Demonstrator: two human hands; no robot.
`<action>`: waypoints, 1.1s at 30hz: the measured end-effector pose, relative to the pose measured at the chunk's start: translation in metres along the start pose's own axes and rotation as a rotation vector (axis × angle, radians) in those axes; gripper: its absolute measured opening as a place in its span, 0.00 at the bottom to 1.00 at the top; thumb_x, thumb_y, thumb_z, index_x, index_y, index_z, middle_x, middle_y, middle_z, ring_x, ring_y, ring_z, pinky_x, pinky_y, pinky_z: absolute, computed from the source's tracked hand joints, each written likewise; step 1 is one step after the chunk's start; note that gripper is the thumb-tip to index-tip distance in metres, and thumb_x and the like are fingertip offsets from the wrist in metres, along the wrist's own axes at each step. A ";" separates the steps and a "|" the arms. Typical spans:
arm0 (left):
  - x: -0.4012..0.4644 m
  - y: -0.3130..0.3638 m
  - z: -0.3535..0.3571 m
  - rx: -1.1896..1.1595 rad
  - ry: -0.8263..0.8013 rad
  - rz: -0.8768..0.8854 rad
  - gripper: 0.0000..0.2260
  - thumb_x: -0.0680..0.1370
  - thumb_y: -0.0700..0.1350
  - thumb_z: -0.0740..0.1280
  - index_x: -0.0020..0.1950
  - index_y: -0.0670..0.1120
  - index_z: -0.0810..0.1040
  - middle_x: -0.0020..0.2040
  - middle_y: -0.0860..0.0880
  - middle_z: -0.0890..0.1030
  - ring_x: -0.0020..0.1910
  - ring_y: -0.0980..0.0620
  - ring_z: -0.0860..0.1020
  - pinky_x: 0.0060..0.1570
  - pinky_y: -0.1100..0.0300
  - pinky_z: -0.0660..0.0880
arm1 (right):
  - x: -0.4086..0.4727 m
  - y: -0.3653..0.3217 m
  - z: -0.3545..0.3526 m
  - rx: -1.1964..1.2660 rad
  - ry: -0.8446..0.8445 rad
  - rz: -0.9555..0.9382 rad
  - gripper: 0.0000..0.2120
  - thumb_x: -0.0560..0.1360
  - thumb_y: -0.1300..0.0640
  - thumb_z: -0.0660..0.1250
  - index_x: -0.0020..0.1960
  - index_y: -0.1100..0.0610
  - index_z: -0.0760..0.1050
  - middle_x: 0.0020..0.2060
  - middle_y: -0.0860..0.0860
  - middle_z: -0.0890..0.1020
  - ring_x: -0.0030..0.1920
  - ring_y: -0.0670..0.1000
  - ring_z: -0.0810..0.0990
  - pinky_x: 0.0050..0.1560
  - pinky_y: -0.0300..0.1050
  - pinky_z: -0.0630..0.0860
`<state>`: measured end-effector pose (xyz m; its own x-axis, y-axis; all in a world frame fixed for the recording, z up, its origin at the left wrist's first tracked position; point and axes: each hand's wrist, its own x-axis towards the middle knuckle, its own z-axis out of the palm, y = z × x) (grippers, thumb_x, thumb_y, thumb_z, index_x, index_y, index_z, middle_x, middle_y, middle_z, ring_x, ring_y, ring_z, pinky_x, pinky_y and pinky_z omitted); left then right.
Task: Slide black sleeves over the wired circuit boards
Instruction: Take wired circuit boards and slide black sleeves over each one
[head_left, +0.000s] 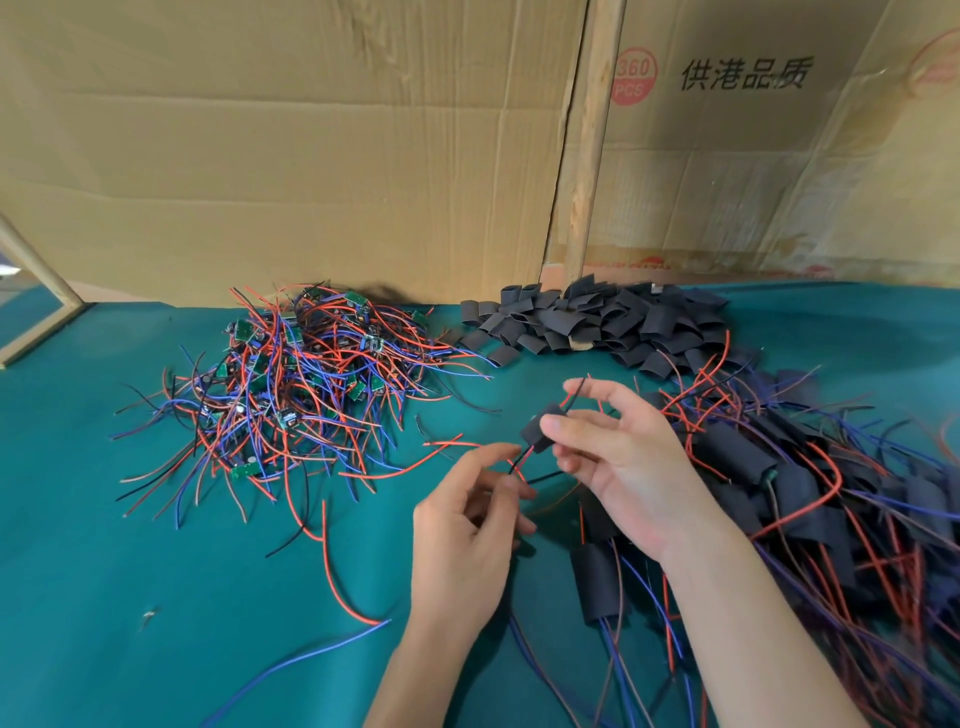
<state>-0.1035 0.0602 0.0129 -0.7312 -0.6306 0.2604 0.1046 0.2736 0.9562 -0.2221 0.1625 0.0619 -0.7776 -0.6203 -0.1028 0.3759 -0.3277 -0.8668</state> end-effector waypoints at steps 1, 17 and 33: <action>0.000 0.001 0.000 -0.005 -0.011 0.003 0.17 0.81 0.36 0.64 0.52 0.60 0.79 0.41 0.49 0.85 0.32 0.49 0.83 0.32 0.56 0.80 | 0.001 0.001 0.000 0.010 0.002 0.018 0.32 0.58 0.63 0.80 0.60 0.59 0.75 0.40 0.58 0.82 0.33 0.51 0.79 0.33 0.40 0.76; 0.004 0.001 -0.002 -0.320 -0.077 -0.158 0.17 0.74 0.34 0.70 0.60 0.45 0.76 0.49 0.47 0.85 0.51 0.48 0.85 0.54 0.57 0.81 | 0.000 0.008 0.000 -0.215 -0.013 -0.100 0.10 0.70 0.72 0.74 0.40 0.57 0.87 0.34 0.56 0.84 0.29 0.48 0.76 0.31 0.36 0.73; 0.003 -0.005 -0.002 -0.206 -0.167 -0.104 0.15 0.83 0.33 0.62 0.57 0.51 0.83 0.44 0.45 0.86 0.37 0.50 0.84 0.34 0.63 0.76 | 0.001 0.009 -0.011 -0.350 -0.142 -0.113 0.12 0.67 0.65 0.78 0.50 0.59 0.85 0.46 0.59 0.87 0.39 0.48 0.81 0.37 0.38 0.76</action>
<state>-0.1053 0.0558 0.0095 -0.8446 -0.5141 0.1496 0.1453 0.0489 0.9882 -0.2253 0.1664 0.0492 -0.7177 -0.6946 0.0495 0.0785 -0.1514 -0.9853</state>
